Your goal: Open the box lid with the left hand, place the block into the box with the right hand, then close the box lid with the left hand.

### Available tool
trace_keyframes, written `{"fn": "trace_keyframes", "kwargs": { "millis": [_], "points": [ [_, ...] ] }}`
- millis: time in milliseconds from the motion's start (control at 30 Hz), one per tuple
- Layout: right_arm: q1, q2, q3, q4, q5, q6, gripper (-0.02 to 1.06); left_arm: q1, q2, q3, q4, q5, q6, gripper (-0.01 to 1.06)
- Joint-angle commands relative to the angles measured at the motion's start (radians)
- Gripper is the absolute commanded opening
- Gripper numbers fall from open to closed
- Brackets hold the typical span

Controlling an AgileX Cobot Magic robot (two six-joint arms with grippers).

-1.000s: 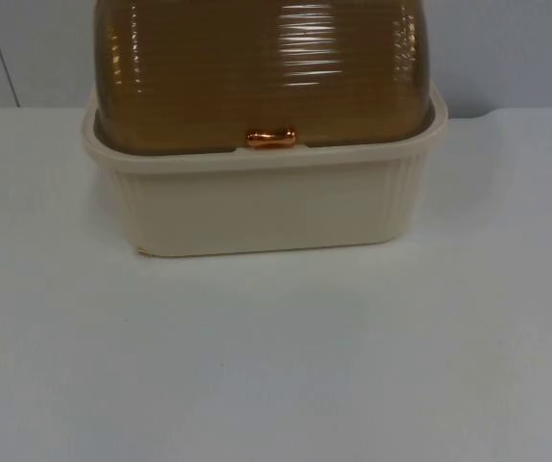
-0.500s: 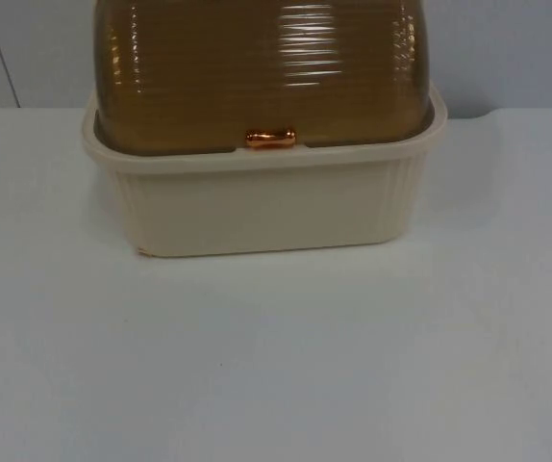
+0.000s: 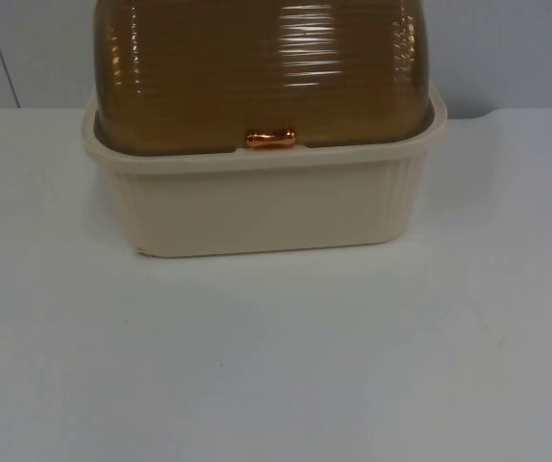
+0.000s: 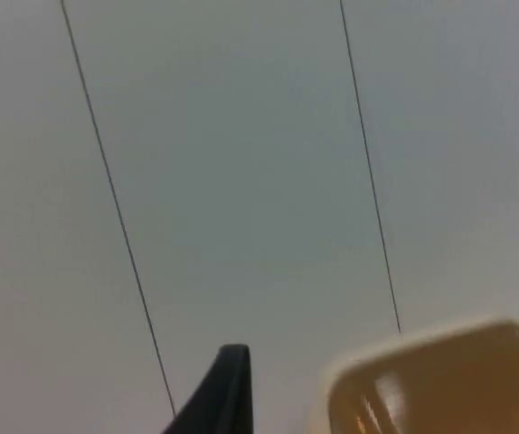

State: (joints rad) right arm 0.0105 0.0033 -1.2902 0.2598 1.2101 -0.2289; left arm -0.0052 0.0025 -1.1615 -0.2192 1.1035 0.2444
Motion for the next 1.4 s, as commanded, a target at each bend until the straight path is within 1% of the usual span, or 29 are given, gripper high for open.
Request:
{"fn": "trace_keyframes", "kwargs": {
  "millis": [0, 67, 100, 133, 200, 233, 333, 367, 400, 567, 600, 667, 733, 833, 967, 1167, 1267, 1300, 1367],
  "points": [
    [0.001, -0.003, 0.003, -0.019, 0.011, 0.008, 1.05, -0.006, -0.002, 0.007, -0.009, 0.076, 0.004, 1.05],
    [0.004, -0.003, 0.035, -0.067, 0.011, 0.027, 1.05, -0.017, -0.002, 0.038, 0.000, 0.071, 0.004, 1.05],
    [0.014, -0.003, 0.061, -0.102, 0.011, 0.043, 1.05, -0.022, -0.002, 0.063, 0.003, 0.051, 0.002, 1.05],
    [0.014, -0.003, 0.061, -0.102, 0.011, 0.043, 1.05, -0.022, -0.002, 0.063, 0.003, 0.051, 0.002, 1.05],
    [0.013, -0.003, 0.126, -0.153, 0.011, 0.092, 1.05, -0.034, -0.002, 0.130, 0.038, 0.011, 0.002, 1.05],
    [0.013, -0.003, 0.167, -0.185, 0.011, 0.125, 1.05, -0.036, -0.002, 0.161, 0.066, 0.008, -0.020, 1.05],
    [0.013, -0.003, 0.299, -0.260, 0.011, 0.223, 1.05, -0.042, -0.002, 0.273, 0.146, 0.015, -0.145, 1.05],
    [0.013, -0.003, 0.299, -0.260, 0.011, 0.223, 1.05, -0.042, -0.002, 0.273, 0.146, 0.015, -0.145, 1.05],
    [0.013, -0.003, 0.346, -0.267, 0.011, 0.237, 1.05, -0.042, -0.002, 0.315, 0.164, 0.014, -0.157, 1.05],
    [0.013, -0.003, 0.554, -0.274, 0.005, 0.239, 1.05, -0.042, -0.002, 0.504, 0.182, 0.008, -0.157, 1.05],
    [0.013, -0.003, 0.554, -0.274, 0.005, 0.239, 1.05, -0.042, -0.002, 0.504, 0.182, 0.008, -0.157, 1.05],
    [0.013, -0.003, 0.619, -0.274, -0.021, 0.239, 1.05, -0.042, -0.002, 0.560, 0.180, 0.003, -0.157, 1.05],
    [0.013, -0.003, 0.653, -0.274, -0.041, 0.239, 1.05, -0.042, -0.002, 0.600, 0.182, -0.002, -0.157, 1.05],
    [0.013, -0.003, 0.669, -0.276, -0.068, 0.239, 1.05, -0.042, -0.002, 0.617, 0.182, -0.004, -0.157, 1.05],
    [0.013, -0.003, 0.671, -0.280, -0.101, 0.239, 1.05, -0.042, -0.002, 0.657, 0.189, -0.036, -0.157, 1.05],
    [0.013, -0.003, 0.687, -0.280, -0.112, 0.239, 1.05, -0.042, -0.002, 0.666, 0.193, -0.029, -0.159, 1.05],
    [0.013, -0.003, 0.762, -0.282, -0.108, 0.239, 1.05, -0.042, -0.002, 0.666, 0.202, -0.029, -0.169, 1.05],
    [0.013, -0.003, 0.778, -0.284, -0.128, 0.239, 1.05, -0.042, -0.002, 0.666, 0.205, -0.029, -0.174, 1.05],
    [0.013, -0.003, 0.776, -0.285, -0.132, 0.239, 1.05, -0.042, -0.002, 0.666, 0.205, -0.029, -0.174, 1.05]
  ]
}}
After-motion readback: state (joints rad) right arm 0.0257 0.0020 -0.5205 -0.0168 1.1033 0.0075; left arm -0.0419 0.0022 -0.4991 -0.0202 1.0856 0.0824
